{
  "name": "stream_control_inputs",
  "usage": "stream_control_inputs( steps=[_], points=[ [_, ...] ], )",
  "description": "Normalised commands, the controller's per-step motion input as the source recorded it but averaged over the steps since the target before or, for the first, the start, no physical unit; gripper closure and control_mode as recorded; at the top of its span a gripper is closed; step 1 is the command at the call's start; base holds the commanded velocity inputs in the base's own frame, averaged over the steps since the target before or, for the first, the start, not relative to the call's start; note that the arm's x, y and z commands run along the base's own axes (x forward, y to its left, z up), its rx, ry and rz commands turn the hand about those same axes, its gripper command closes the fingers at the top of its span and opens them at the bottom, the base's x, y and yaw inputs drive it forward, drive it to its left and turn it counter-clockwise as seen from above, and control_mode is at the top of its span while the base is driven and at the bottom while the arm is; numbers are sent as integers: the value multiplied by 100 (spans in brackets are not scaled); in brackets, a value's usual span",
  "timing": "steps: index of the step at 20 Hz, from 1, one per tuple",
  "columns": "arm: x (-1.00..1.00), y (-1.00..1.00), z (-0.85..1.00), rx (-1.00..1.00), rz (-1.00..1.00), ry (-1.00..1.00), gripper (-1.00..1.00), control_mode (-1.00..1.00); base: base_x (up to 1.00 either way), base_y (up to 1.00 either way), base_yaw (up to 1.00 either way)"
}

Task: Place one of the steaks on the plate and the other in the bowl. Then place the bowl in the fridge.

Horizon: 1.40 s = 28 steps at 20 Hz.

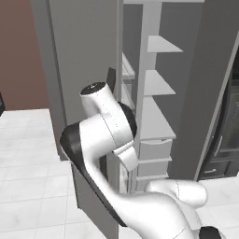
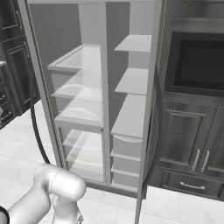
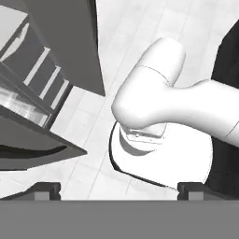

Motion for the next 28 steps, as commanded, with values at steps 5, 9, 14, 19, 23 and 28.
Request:
stream_control_inputs(
  steps=[5, 9, 14, 19, 23, 28],
  points=[
    [3, -59, 18, 66, 0, -8, -100, -100, 0, 0, 0],
    [0, -38, 1, 52, 0, 0, -100, -100, 0, 0, 0],
    [2, -24, 0, 15, -3, -4, -100, -100, 0, 0, 0],
    [-1, -40, 18, 4, -14, -7, -100, -100, 0, 0, 0],
    [25, -42, 37, 1, -5, 11, -100, -100, 0, 0, 0],
    [37, -48, -1, 5, -4, 4, -100, -100, 0, 0, 0]
  ],
)
